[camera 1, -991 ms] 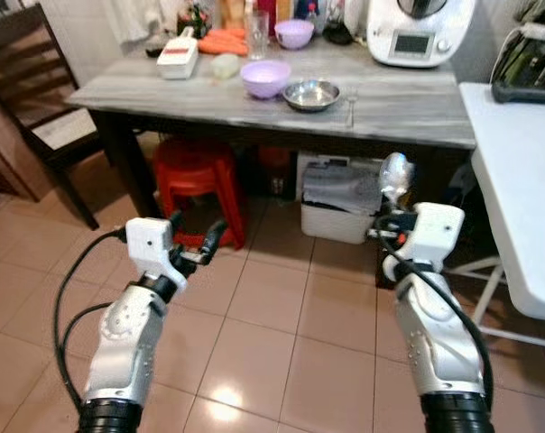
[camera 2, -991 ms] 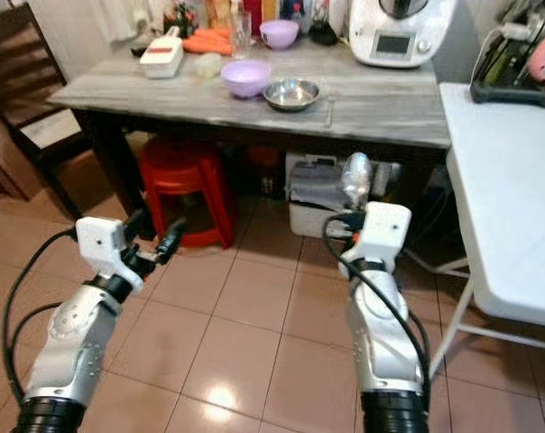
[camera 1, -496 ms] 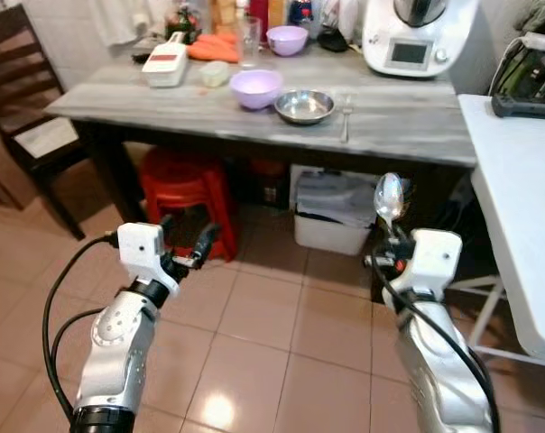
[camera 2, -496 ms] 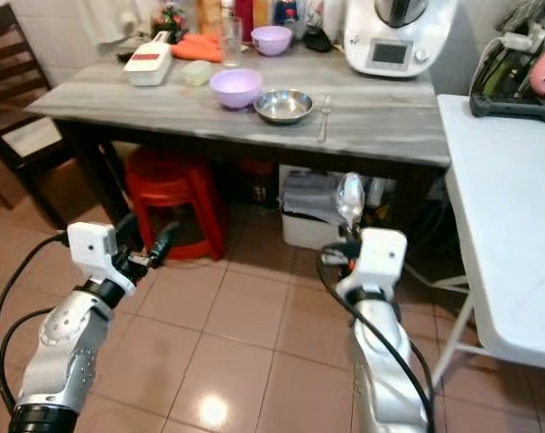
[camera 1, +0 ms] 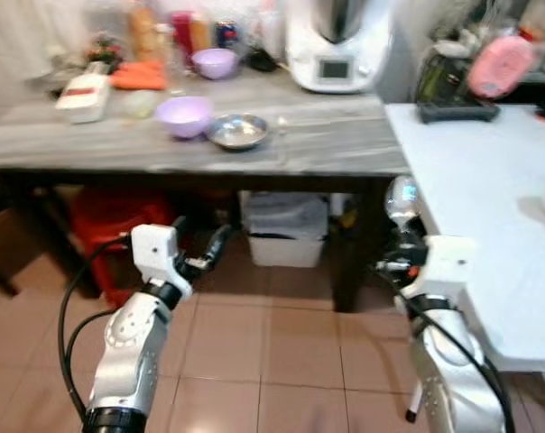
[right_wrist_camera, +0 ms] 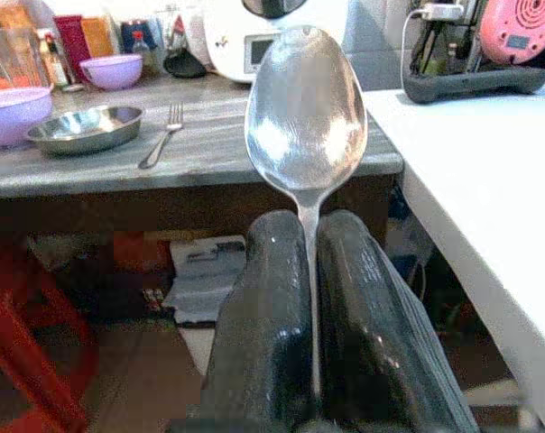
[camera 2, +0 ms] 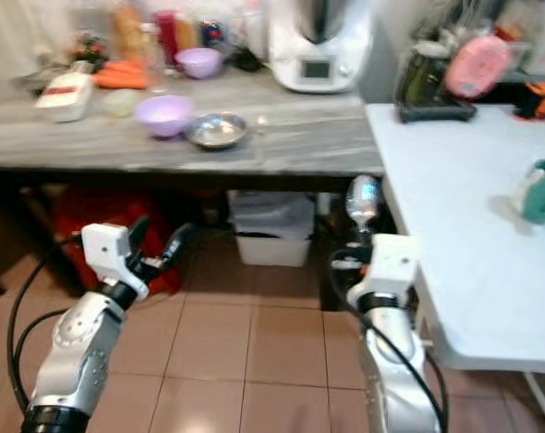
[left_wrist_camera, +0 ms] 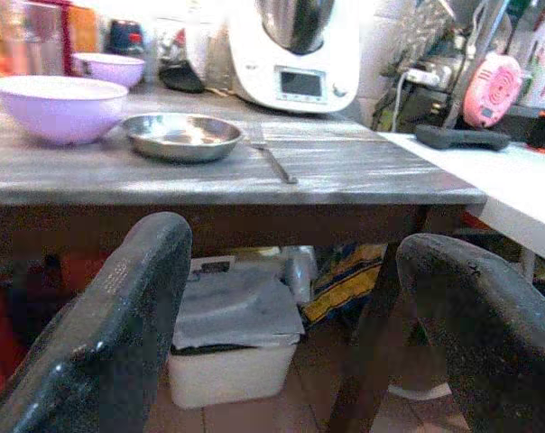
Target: Setting the table
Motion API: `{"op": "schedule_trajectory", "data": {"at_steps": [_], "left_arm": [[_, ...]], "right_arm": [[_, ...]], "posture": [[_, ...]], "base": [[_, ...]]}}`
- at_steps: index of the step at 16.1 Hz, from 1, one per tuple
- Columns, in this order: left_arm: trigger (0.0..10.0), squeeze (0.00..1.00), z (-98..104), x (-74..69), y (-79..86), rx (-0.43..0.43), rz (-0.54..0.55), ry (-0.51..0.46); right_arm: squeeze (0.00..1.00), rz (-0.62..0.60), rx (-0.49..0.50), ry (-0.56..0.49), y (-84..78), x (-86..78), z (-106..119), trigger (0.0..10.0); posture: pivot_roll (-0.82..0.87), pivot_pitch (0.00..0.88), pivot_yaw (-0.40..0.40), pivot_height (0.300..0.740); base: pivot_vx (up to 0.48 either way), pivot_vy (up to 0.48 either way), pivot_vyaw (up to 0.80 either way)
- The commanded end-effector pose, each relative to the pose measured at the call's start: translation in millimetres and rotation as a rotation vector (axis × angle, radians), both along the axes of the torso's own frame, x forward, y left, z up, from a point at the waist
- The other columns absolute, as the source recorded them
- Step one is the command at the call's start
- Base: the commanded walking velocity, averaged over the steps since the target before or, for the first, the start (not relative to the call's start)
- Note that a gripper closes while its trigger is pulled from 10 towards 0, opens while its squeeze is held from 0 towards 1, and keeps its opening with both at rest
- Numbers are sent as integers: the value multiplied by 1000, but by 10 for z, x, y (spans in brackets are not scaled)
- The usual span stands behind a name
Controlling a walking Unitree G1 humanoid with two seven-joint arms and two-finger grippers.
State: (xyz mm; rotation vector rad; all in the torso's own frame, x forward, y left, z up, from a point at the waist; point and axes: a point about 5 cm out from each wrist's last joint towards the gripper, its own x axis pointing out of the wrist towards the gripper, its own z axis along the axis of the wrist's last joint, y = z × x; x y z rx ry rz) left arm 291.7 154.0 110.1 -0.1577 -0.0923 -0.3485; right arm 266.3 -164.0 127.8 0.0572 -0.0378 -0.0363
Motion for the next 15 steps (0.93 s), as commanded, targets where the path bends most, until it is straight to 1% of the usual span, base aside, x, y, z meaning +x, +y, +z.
{"op": "schedule_trajectory", "data": {"at_steps": [1, 4, 8, 15], "left_arm": [[10000, 0, 31, 14, -23, 7, -2, -13], [10000, 0, 47, 33, -36, 7, -4, -18], [10000, 0, 59, 48, -45, 8, -13, -22], [10000, 0, 57, 47, -69, 11, -26, -23]], "right_arm": [[0, -17, -7, -15, -50, 14, 53, 10000], [0, -3, -18, -27, -22, 29, 75, 10000], [0, -11, -8, -27, -10, 48, 79, 10000], [0, -26, 11, -22, -4, 69, 68, 10000]], "posture": [[-47, 40, 36, 740], [-48, 37, 40, 740], [-49, 36, 44, 740], [-49, 36, 44, 740]], "base": [[356, 0, 0], [351, 0, 0], [352, 0, 737], [350, 0, 0]]}}
